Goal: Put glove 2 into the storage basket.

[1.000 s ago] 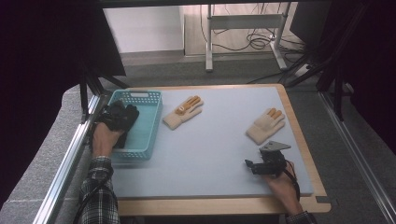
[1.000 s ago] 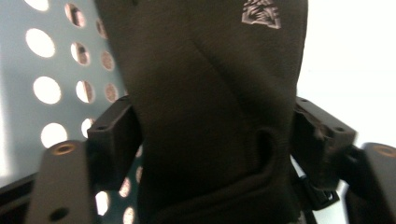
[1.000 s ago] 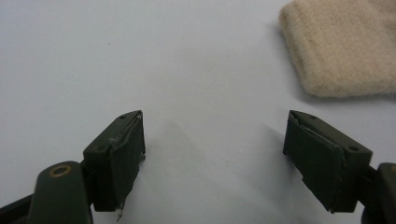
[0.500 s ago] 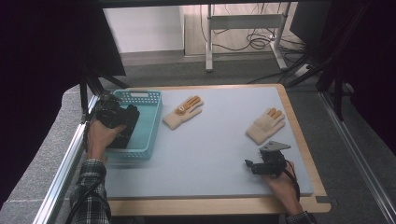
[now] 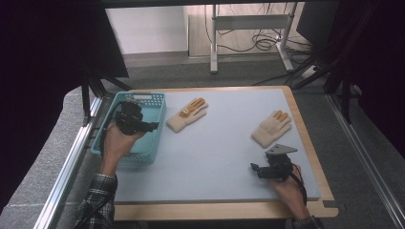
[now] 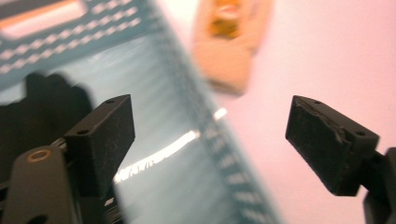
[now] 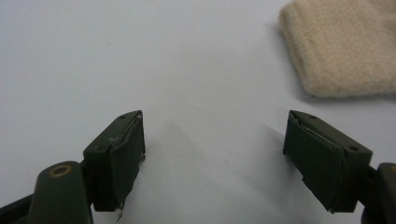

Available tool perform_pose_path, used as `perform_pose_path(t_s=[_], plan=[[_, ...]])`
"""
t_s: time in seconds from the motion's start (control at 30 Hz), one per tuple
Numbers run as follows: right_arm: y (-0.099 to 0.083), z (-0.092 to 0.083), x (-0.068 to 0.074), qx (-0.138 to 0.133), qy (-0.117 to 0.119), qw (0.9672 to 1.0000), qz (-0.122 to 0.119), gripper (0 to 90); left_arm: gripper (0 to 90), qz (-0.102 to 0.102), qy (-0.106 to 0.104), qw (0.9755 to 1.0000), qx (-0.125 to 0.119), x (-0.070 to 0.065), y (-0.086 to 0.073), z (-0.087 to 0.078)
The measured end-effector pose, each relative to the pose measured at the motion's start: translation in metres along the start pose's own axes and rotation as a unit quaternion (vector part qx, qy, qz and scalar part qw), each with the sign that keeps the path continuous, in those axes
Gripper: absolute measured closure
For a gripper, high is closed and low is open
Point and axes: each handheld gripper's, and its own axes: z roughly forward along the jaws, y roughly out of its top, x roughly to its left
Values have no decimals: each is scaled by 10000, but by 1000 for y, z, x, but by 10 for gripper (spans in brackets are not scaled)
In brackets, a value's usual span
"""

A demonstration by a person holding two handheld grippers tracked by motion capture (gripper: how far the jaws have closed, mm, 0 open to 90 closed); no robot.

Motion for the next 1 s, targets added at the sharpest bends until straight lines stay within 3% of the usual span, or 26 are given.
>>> perform_pose_path(t_s=[0.13, 0.4, 0.53, 0.63, 0.77, 1.0], plan=[[0, 0, 0, -4, 1, 10000, 0, 201, 120, 229, -265, 9992, -217, -25, 0, -1], [0, 0, 0, 1, 1, 10000, 12, 201, 59, 506, -744, 9944, -547, -65, -10, 2], [0, 0, 0, -3, 5, 10000, 11, 201, 36, 655, -825, 9924, -632, -83, -20, 5], [0, 0, 0, 0, 6, 10000, 10, 201, 29, 829, -702, 9921, -631, -96, -30, 11], [0, 0, 0, 2, 4, 10000, 17, 201, 13, 962, -688, 9914, -566, -112, -48, 23], [0, 0, 0, 26, 4, 10000, 22, 199, 0, 1025, -753, 9910, -428, -127, -79, 47]])
